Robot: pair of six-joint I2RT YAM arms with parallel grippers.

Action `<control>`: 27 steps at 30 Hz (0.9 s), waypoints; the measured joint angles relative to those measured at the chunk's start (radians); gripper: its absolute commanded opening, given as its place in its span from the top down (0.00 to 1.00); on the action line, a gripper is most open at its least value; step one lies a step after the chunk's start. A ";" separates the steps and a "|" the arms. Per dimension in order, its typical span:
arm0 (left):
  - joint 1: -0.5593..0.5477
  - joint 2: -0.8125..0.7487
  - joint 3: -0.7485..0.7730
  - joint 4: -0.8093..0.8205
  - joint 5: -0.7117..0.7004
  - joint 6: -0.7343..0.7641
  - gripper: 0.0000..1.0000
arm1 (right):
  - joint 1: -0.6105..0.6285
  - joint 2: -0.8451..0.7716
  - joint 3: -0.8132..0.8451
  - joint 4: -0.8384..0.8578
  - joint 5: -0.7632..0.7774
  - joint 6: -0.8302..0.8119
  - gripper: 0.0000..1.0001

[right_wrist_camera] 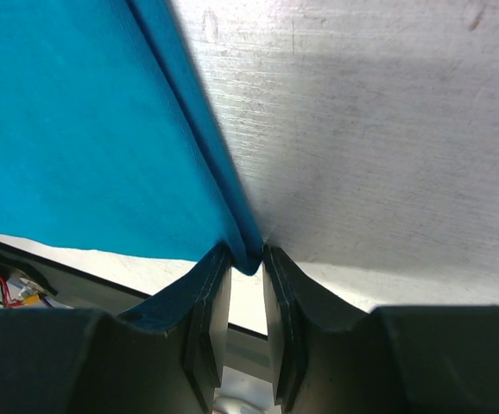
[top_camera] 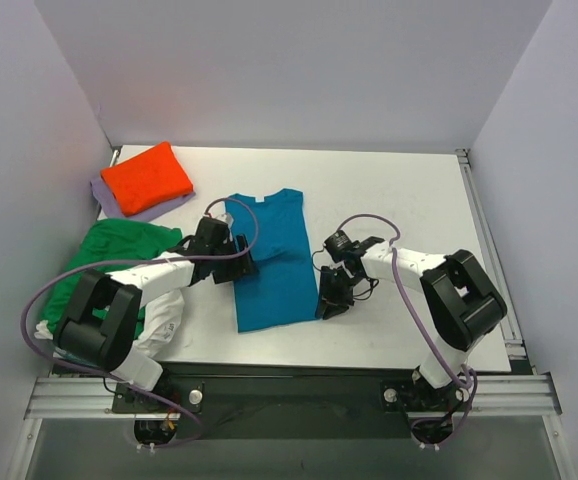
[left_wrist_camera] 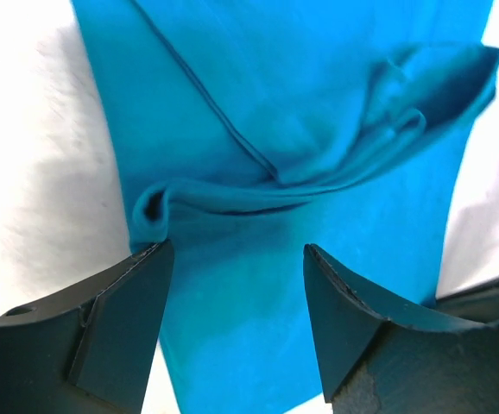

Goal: Fold and stack the t-shirts
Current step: Fold the folded rectangular tshirt in 1/3 of the way

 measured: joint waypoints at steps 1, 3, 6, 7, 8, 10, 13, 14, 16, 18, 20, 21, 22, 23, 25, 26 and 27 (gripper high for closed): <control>0.008 0.011 0.003 0.003 0.000 0.001 0.28 | 0.000 0.000 0.000 -0.001 0.000 -0.003 0.77; 0.022 0.027 0.008 0.011 0.000 0.003 0.28 | 0.000 0.003 0.002 -0.003 -0.001 -0.008 0.77; 0.044 0.046 0.025 0.016 0.000 0.004 0.28 | 0.000 0.014 0.013 -0.013 -0.007 -0.013 0.78; 0.051 0.053 0.035 0.018 -0.002 0.006 0.27 | 0.000 0.016 0.016 -0.015 -0.008 -0.014 0.78; 0.057 0.060 0.046 0.018 -0.006 0.009 0.27 | 0.000 0.018 0.017 -0.017 -0.009 -0.015 0.78; 0.069 0.072 0.071 0.018 -0.013 0.013 0.28 | 0.000 0.021 0.019 -0.020 -0.011 -0.015 0.78; 0.085 0.082 0.108 0.016 -0.021 0.019 0.27 | 0.000 0.028 0.027 -0.027 -0.018 -0.016 0.78; 0.089 0.082 0.116 0.014 -0.027 0.022 0.27 | 0.000 0.030 0.028 -0.028 -0.018 -0.016 0.78; 0.090 0.082 0.130 0.008 -0.038 0.029 0.27 | 0.000 0.030 0.028 -0.029 -0.019 -0.018 0.78; 0.090 0.079 0.133 0.003 -0.043 0.037 0.27 | 0.000 0.030 0.028 -0.029 -0.019 -0.018 0.78; 0.090 0.061 0.128 -0.011 -0.045 0.043 0.27 | 0.000 0.031 0.029 -0.030 -0.019 -0.019 0.78; 0.089 0.047 0.121 -0.018 -0.045 0.045 0.27 | 0.000 0.032 0.030 -0.030 -0.019 -0.019 0.79; 0.088 0.024 0.108 -0.024 -0.045 0.047 0.27 | 0.000 0.032 0.030 -0.031 -0.019 -0.019 0.81; 0.087 -0.005 0.089 -0.028 -0.045 0.048 0.27 | 0.000 0.032 0.031 -0.031 -0.019 -0.020 0.82; 0.081 -0.090 0.035 -0.054 -0.045 0.051 0.28 | 0.000 0.036 0.032 -0.034 -0.019 -0.022 0.85; 0.077 -0.135 0.005 -0.066 -0.045 0.053 0.29 | 0.000 0.039 0.034 -0.034 -0.020 -0.023 0.86; 0.069 -0.182 -0.022 -0.084 -0.047 0.054 0.29 | 0.000 0.042 0.036 -0.036 -0.021 -0.023 0.87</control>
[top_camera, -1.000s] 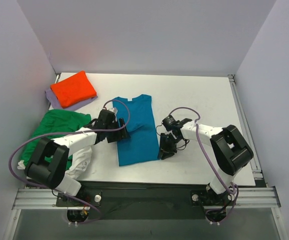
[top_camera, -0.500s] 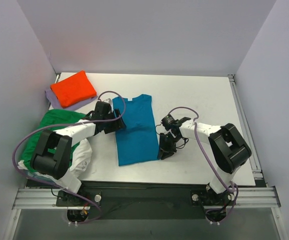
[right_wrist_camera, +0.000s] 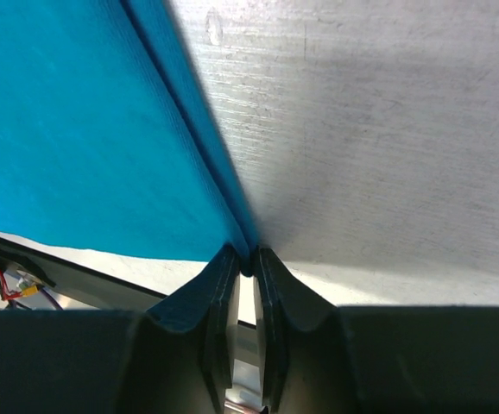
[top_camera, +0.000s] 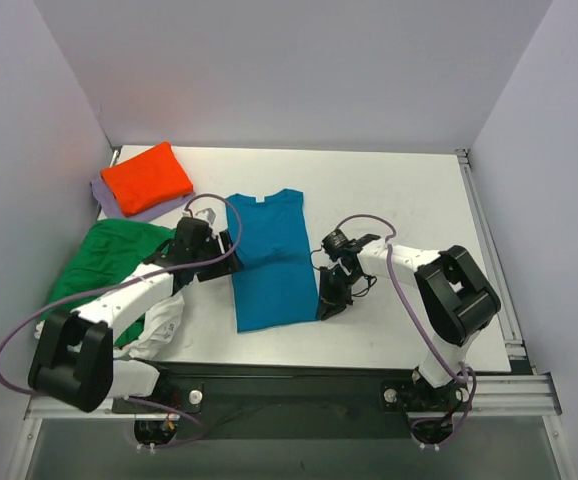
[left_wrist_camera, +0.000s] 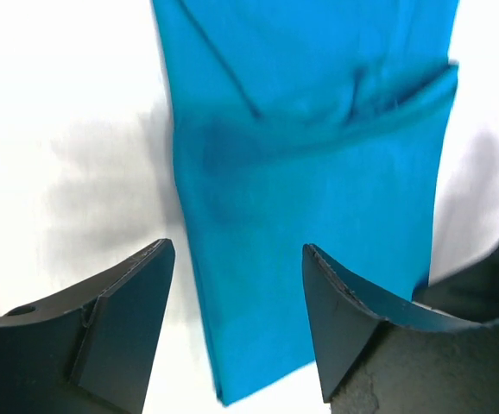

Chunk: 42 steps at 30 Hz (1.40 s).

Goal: Fold and stack the t-shirts
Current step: Fold the folded rectangular tshirt in 1/3 of the way, then grab one side of the 2/3 rectangular tshirt with both arms

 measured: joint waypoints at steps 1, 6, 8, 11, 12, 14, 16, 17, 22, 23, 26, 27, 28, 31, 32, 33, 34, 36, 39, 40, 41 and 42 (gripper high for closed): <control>-0.010 -0.045 -0.026 -0.016 -0.001 0.000 0.30 | 0.000 0.003 0.002 -0.001 -0.002 0.000 0.89; -0.078 -0.236 -0.165 -0.084 -0.005 -0.027 0.33 | 0.000 0.005 0.003 -0.001 -0.004 0.000 0.94; -0.108 -0.282 -0.219 -0.105 -0.006 -0.053 0.34 | 0.001 0.005 0.003 -0.001 -0.004 0.000 0.95; -0.178 -0.307 -0.277 -0.131 -0.015 -0.098 0.35 | 0.005 0.005 0.003 0.000 -0.003 0.001 0.96; -0.206 -0.307 -0.290 -0.138 -0.018 -0.118 0.35 | 0.008 0.005 0.003 0.000 -0.003 0.002 0.96; -0.260 -0.309 -0.323 -0.140 -0.021 -0.159 0.36 | 0.013 0.005 0.002 0.002 -0.003 0.005 0.96; -0.283 -0.323 -0.341 -0.132 -0.026 -0.195 0.38 | 0.018 0.005 0.001 0.005 -0.003 0.009 0.96; -0.286 -0.329 -0.347 -0.130 -0.032 -0.206 0.38 | 0.020 0.004 0.000 0.006 -0.004 0.010 0.96; -0.290 -0.337 -0.357 -0.126 -0.050 -0.248 0.47 | 0.028 0.002 -0.004 0.012 -0.005 0.015 0.96; -0.289 -0.335 -0.358 -0.125 -0.053 -0.252 0.48 | 0.029 0.002 -0.005 0.013 -0.005 0.016 0.96; -0.290 -0.323 -0.359 -0.119 -0.061 -0.257 0.54 | 0.031 -0.001 -0.008 0.017 -0.004 0.019 0.96; -0.290 -0.319 -0.358 -0.117 -0.061 -0.259 0.56 | 0.032 -0.002 -0.009 0.018 -0.005 0.019 0.96; -0.292 -0.315 -0.358 -0.116 -0.066 -0.262 0.57 | 0.032 -0.002 -0.010 0.018 -0.004 0.019 0.96; -0.298 -0.308 -0.358 -0.112 -0.073 -0.267 0.62 | 0.032 -0.004 -0.011 0.020 -0.004 0.020 0.96; -0.299 -0.306 -0.358 -0.112 -0.075 -0.270 0.65 | 0.032 -0.004 -0.012 0.021 -0.004 0.020 0.97; -0.301 -0.305 -0.358 -0.112 -0.077 -0.272 0.67 | 0.032 -0.005 -0.013 0.021 -0.004 0.020 0.96; -0.303 -0.304 -0.358 -0.113 -0.080 -0.273 0.68 | 0.032 -0.006 -0.014 0.022 -0.004 0.020 0.97; -0.306 -0.303 -0.358 -0.113 -0.085 -0.275 0.74 | 0.032 -0.006 -0.014 0.022 -0.004 0.021 0.97; -0.309 -0.299 -0.359 -0.116 -0.089 -0.277 0.84 | 0.032 -0.006 -0.014 0.022 -0.004 0.023 1.00; -0.310 -0.299 -0.359 -0.116 -0.090 -0.278 0.86 | 0.032 -0.006 -0.014 0.022 -0.004 0.023 1.00; -0.311 -0.298 -0.359 -0.117 -0.091 -0.278 0.90 | 0.032 -0.006 -0.014 0.022 -0.004 0.023 1.00; -0.311 -0.298 -0.359 -0.118 -0.092 -0.277 0.97 | 0.033 -0.006 -0.014 0.022 -0.004 0.023 1.00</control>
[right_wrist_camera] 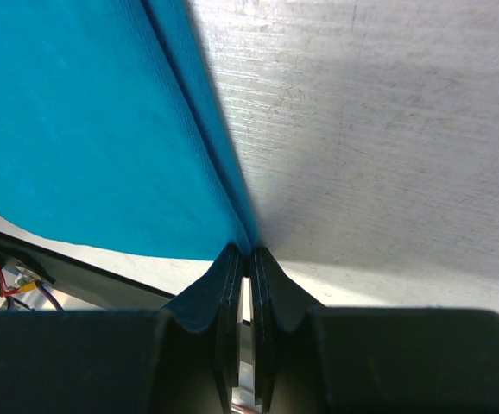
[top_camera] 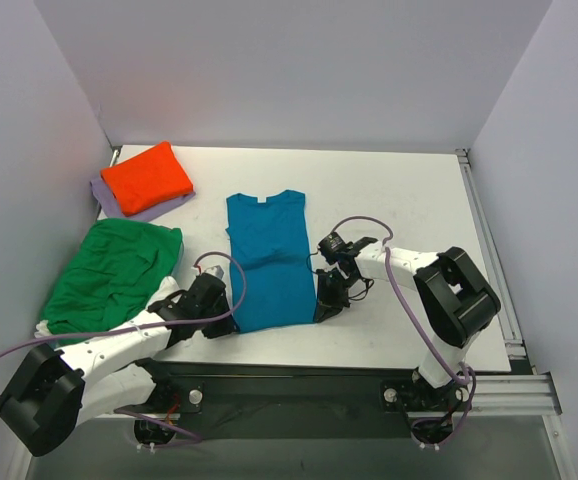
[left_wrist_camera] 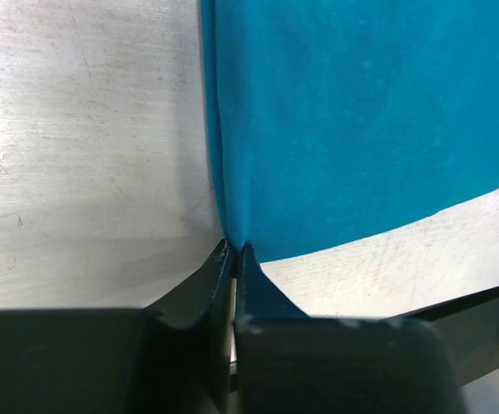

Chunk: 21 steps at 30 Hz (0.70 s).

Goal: Fold and stack the t-shirts
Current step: Grab one side of the 2/3 rectangular tshirt with both arms

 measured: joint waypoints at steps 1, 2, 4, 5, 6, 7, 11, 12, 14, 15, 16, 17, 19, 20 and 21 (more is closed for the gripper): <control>-0.001 0.000 0.000 0.000 0.000 0.000 1.00 | 0.000 0.000 0.000 0.000 0.000 0.000 1.00; -0.003 0.000 0.000 0.000 -0.002 0.000 1.00 | 0.000 0.000 0.000 0.000 0.000 0.000 1.00; -0.004 0.000 0.000 0.000 -0.003 0.000 1.00 | 0.000 -0.002 -0.001 0.000 0.001 0.000 1.00; -0.004 0.000 0.000 -0.001 -0.003 0.000 1.00 | 0.000 -0.004 -0.003 0.002 0.002 0.002 1.00; -0.004 -0.001 0.000 -0.002 -0.004 0.000 1.00 | 0.001 -0.007 -0.006 0.003 0.005 0.005 1.00; -0.004 -0.002 0.000 -0.003 -0.005 0.000 1.00 | 0.002 -0.011 -0.008 0.003 0.009 0.006 1.00; -0.006 -0.014 0.000 -0.024 -0.014 0.000 1.00 | 0.006 -0.030 -0.022 0.001 0.033 0.012 1.00; -0.007 -0.018 0.000 -0.029 -0.016 0.000 1.00 | 0.006 -0.034 -0.024 -0.002 0.039 0.012 1.00; -0.010 -0.023 0.000 -0.039 -0.021 0.001 1.00 | 0.009 -0.039 -0.026 -0.005 0.046 0.014 1.00; -0.010 -0.025 0.000 -0.042 -0.023 0.002 1.00 | 0.011 -0.040 -0.026 -0.008 0.050 0.014 1.00; -0.010 -0.026 0.000 -0.045 -0.024 0.003 1.00 | 0.012 -0.042 -0.026 -0.009 0.053 0.014 1.00; -0.010 -0.027 0.000 -0.046 -0.023 0.004 1.00 | 0.013 -0.043 -0.027 -0.010 0.055 0.014 1.00; -0.010 -0.029 0.000 -0.050 -0.023 0.005 1.00 | 0.013 -0.046 -0.028 -0.013 0.057 0.015 1.00; -0.011 -0.031 0.001 -0.053 -0.023 0.006 1.00 | 0.013 -0.048 -0.028 -0.016 0.059 0.015 1.00; -0.011 -0.033 0.002 -0.058 -0.023 0.008 1.00 | 0.013 -0.050 -0.028 -0.019 0.060 0.015 1.00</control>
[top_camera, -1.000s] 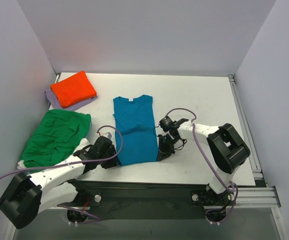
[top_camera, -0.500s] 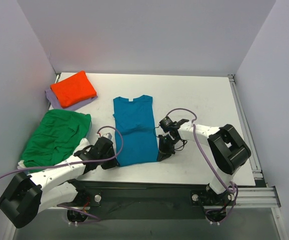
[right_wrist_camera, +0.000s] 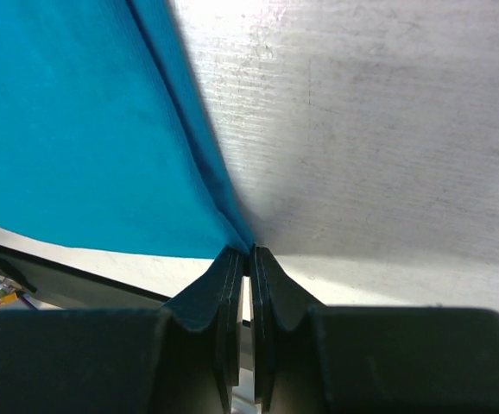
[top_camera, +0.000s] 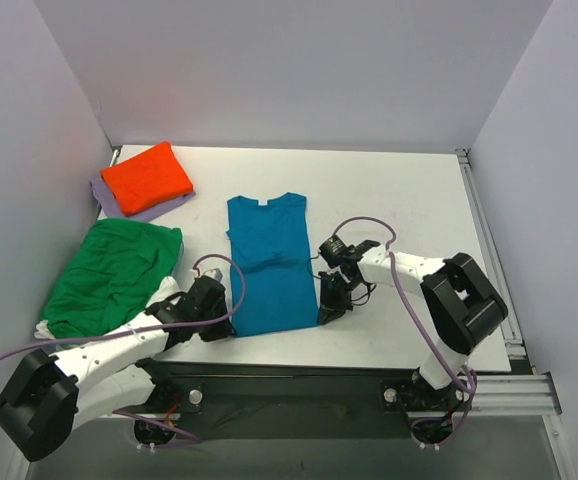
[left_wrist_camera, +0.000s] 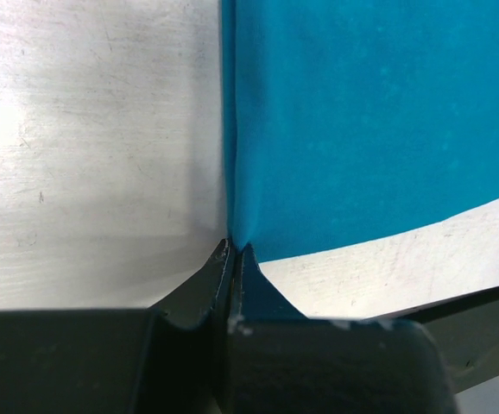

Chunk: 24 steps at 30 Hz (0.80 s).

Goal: Fold and stack the t-shirts
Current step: Grab one side of the 2/3 rectangular tshirt with both arms

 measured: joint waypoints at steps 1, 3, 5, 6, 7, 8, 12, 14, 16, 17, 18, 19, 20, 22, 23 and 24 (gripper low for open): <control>-0.002 -0.003 0.000 -0.007 0.000 0.001 1.00 | 0.000 -0.005 0.000 -0.005 0.000 0.000 1.00; -0.007 -0.018 0.002 -0.031 0.000 0.005 1.00 | 0.000 -0.021 -0.002 -0.013 0.000 0.001 1.00; -0.012 -0.037 0.007 -0.060 0.002 0.013 1.00 | 0.002 -0.047 -0.008 -0.022 0.000 0.004 1.00; -0.013 -0.047 0.011 -0.074 0.007 0.019 1.00 | 0.006 -0.063 -0.011 -0.027 0.000 0.006 1.00; -0.013 -0.058 0.018 -0.093 0.011 0.024 1.00 | 0.008 -0.079 -0.016 -0.032 0.000 0.008 1.00; -0.014 -0.065 0.031 -0.114 0.018 0.027 1.00 | 0.013 -0.097 -0.020 -0.040 0.000 0.011 1.00; -0.021 -0.075 0.106 -0.202 0.043 0.045 1.00 | 0.029 -0.180 -0.039 -0.079 0.004 0.026 1.00; -0.024 -0.076 0.158 -0.259 0.054 0.055 1.00 | 0.033 -0.219 -0.041 -0.109 0.006 0.028 1.00; -0.025 -0.082 0.204 -0.306 0.067 0.066 1.00 | 0.035 -0.260 -0.042 -0.137 0.009 0.029 1.00; -0.025 -0.087 0.224 -0.328 0.074 0.070 1.00 | 0.037 -0.278 -0.042 -0.151 0.011 0.029 1.00; -0.025 -0.092 0.242 -0.352 0.084 0.074 1.00 | 0.038 -0.296 -0.042 -0.167 0.012 0.030 1.00; -0.025 -0.098 0.259 -0.375 0.094 0.078 1.00 | 0.039 -0.314 -0.042 -0.183 0.012 0.030 1.00; -0.026 -0.104 0.273 -0.397 0.105 0.080 1.00 | 0.040 -0.332 -0.042 -0.200 0.012 0.031 1.00; -0.028 -0.114 0.300 -0.448 0.127 0.087 1.00 | 0.046 -0.370 -0.041 -0.234 0.013 0.035 1.00; -0.031 -0.119 0.310 -0.471 0.136 0.087 1.00 | 0.049 -0.393 -0.040 -0.255 0.014 0.042 1.00; -0.032 -0.126 0.319 -0.493 0.146 0.087 1.00 | 0.056 -0.414 -0.039 -0.273 0.015 0.048 1.00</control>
